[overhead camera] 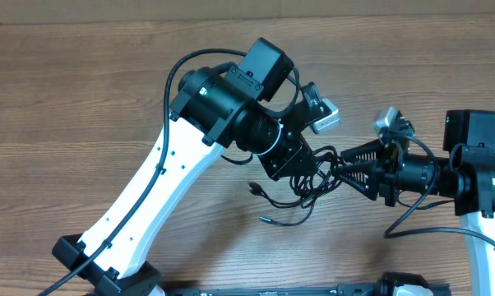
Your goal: Untangle cables
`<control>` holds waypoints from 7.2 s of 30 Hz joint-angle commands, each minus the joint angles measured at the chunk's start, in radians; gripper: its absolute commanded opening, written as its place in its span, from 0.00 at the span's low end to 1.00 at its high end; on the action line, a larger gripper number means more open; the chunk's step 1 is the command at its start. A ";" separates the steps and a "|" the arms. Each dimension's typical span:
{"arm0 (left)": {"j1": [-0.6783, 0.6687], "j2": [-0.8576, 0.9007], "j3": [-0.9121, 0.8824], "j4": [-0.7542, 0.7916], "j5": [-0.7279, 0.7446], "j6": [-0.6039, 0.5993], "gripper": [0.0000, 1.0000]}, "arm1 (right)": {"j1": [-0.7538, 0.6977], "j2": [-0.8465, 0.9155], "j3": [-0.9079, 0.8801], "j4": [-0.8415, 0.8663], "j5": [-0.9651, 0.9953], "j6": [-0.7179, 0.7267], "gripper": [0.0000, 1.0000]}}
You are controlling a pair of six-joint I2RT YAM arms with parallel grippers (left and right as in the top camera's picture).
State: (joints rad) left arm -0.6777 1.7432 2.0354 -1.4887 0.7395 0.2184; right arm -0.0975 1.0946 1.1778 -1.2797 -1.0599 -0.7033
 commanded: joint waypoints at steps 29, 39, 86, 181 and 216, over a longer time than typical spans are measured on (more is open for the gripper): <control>0.128 -0.030 0.015 0.089 -0.080 -0.248 0.04 | 0.000 -0.006 0.000 0.011 0.241 0.257 0.04; 0.127 -0.030 0.015 0.101 0.034 -0.237 0.04 | 0.000 -0.005 0.000 0.065 0.241 0.284 0.66; 0.022 -0.030 0.015 0.159 0.034 -0.252 0.04 | 0.000 0.002 0.000 0.052 0.036 0.099 0.36; -0.016 -0.030 0.015 0.195 -0.024 -0.476 0.04 | -0.009 0.028 0.000 0.151 0.393 0.472 0.04; -0.044 -0.030 0.015 0.183 -0.188 -0.690 0.04 | -0.009 0.029 0.000 0.119 0.378 0.419 1.00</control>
State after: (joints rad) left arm -0.7139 1.7317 2.0357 -1.3106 0.5182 -0.4656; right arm -0.1040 1.1248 1.1770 -1.1652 -0.6907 -0.2783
